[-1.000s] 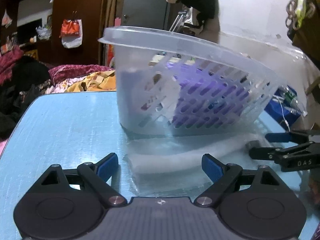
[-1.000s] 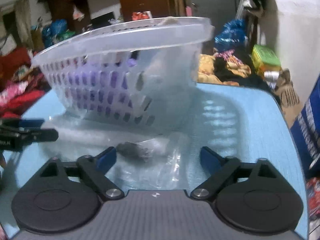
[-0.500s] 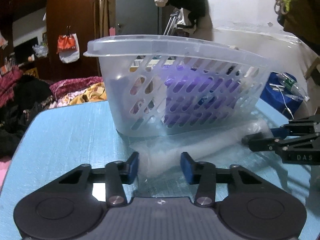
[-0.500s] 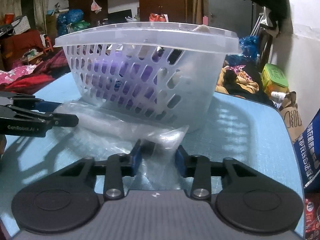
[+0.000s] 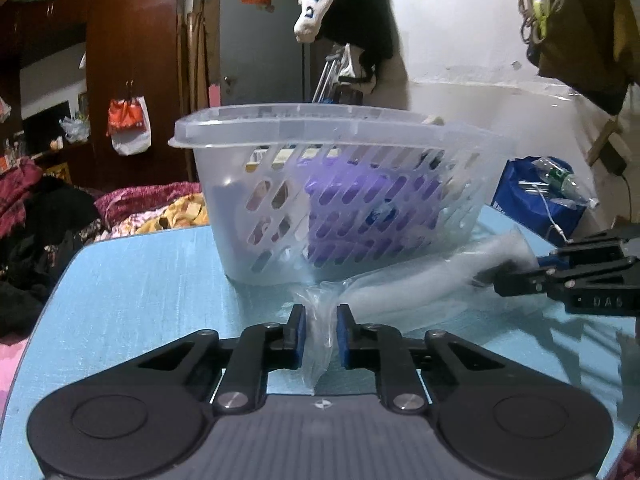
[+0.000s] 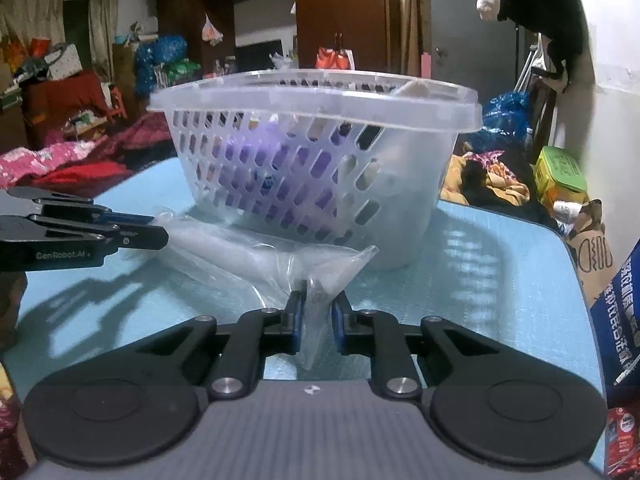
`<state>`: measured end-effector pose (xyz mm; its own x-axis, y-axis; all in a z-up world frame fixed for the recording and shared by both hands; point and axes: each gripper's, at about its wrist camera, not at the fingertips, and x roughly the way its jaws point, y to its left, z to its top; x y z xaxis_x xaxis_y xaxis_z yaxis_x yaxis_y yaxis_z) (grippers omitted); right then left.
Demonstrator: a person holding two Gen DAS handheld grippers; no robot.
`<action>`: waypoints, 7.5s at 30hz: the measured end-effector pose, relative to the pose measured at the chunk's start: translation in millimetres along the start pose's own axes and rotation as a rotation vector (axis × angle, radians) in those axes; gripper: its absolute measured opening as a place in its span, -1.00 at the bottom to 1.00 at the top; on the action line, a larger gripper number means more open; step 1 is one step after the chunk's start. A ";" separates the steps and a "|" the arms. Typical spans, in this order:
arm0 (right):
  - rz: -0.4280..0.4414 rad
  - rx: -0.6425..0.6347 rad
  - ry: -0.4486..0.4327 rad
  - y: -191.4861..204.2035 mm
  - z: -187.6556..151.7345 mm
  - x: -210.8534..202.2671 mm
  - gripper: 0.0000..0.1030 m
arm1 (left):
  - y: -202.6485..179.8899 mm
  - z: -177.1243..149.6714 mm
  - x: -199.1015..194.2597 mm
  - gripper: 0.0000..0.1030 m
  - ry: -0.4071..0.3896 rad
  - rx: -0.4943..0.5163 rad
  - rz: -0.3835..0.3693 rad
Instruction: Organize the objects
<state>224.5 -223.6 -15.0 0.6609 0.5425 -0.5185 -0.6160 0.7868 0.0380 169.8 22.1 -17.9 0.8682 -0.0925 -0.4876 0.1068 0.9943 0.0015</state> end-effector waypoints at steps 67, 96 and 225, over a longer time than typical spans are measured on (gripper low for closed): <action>-0.172 0.055 -0.205 -18.5 114.1 25.0 1.00 | -2.3 124.8 44.2 0.78 -0.194 0.124 0.213; -0.252 -0.015 -0.257 22.4 73.5 -79.4 1.00 | -6.5 98.0 -81.7 0.88 -0.254 0.060 0.067; -0.198 0.113 -0.314 75.4 -46.9 -136.8 1.00 | -59.4 -19.9 -139.6 0.95 -0.248 0.007 0.096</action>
<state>67.6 -252.2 18.8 0.8719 0.4271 -0.2394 -0.4241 0.9032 0.0667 32.6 -23.0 32.7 0.9666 -0.0089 -0.2560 0.0210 0.9988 0.0443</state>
